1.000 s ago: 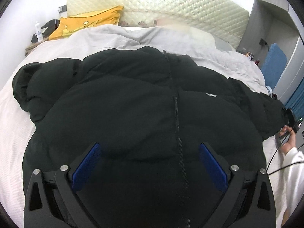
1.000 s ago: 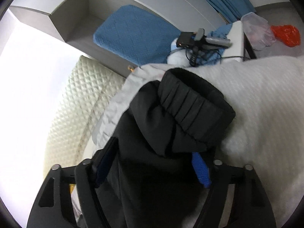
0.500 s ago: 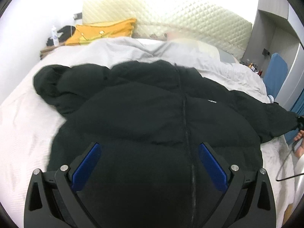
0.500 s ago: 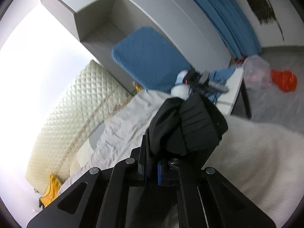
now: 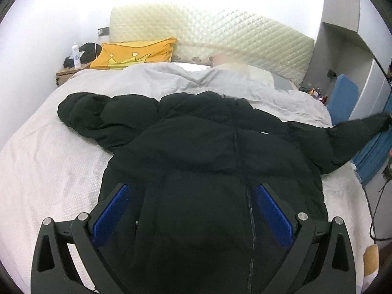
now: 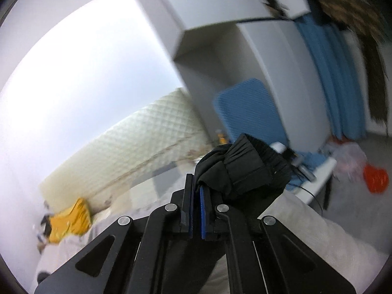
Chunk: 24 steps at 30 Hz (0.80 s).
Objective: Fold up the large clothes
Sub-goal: 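Carry the sleeve across the jacket body with the right gripper and lay it down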
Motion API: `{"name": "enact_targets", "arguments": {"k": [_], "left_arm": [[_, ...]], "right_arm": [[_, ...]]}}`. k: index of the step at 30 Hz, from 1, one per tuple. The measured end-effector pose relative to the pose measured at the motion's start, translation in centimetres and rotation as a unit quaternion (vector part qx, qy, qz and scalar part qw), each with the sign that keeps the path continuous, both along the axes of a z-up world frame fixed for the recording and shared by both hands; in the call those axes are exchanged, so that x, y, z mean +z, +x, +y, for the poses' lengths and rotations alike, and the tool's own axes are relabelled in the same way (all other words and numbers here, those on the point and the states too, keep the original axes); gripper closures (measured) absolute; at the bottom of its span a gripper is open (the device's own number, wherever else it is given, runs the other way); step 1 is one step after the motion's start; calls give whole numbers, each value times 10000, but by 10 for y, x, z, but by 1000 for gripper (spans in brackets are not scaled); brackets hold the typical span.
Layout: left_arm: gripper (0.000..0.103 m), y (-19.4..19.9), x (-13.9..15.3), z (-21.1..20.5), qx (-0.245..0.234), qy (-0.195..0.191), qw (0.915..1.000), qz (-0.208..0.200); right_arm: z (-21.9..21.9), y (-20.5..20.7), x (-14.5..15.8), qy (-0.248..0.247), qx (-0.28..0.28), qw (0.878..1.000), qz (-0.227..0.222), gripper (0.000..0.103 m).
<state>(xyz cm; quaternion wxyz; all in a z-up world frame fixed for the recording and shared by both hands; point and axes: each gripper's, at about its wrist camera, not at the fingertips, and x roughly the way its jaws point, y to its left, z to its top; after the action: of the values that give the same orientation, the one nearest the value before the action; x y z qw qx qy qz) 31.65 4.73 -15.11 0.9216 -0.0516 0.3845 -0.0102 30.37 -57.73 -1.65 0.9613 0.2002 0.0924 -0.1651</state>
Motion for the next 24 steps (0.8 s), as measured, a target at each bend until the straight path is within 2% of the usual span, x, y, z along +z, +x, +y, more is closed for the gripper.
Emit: {"name": "enact_targets", "arguments": {"k": [6, 9, 12, 18, 19, 24], "left_arm": [[0, -15, 22, 3, -134, 71, 9997, -179], [0, -23, 29, 11, -154, 51, 9995, -266], [0, -28, 30, 22, -86, 61, 9994, -328], [0, -38, 22, 50, 89, -48, 9995, -315], [0, -40, 20, 55, 116, -72, 9994, -306], [0, -47, 5, 82, 278, -156, 9993, -215]], "right_arm": [[109, 29, 45, -663, 1136, 9911, -182, 102], [178, 44, 58, -1027, 1838, 9773, -255, 102], [241, 52, 56, -1288, 2440, 9608, -262, 101], [371, 72, 14, -1617, 3577, 9197, 3, 101], [397, 76, 0, -1692, 3772, 9105, 103, 101], [478, 93, -68, -1719, 4337, 8822, 641, 101]]}}
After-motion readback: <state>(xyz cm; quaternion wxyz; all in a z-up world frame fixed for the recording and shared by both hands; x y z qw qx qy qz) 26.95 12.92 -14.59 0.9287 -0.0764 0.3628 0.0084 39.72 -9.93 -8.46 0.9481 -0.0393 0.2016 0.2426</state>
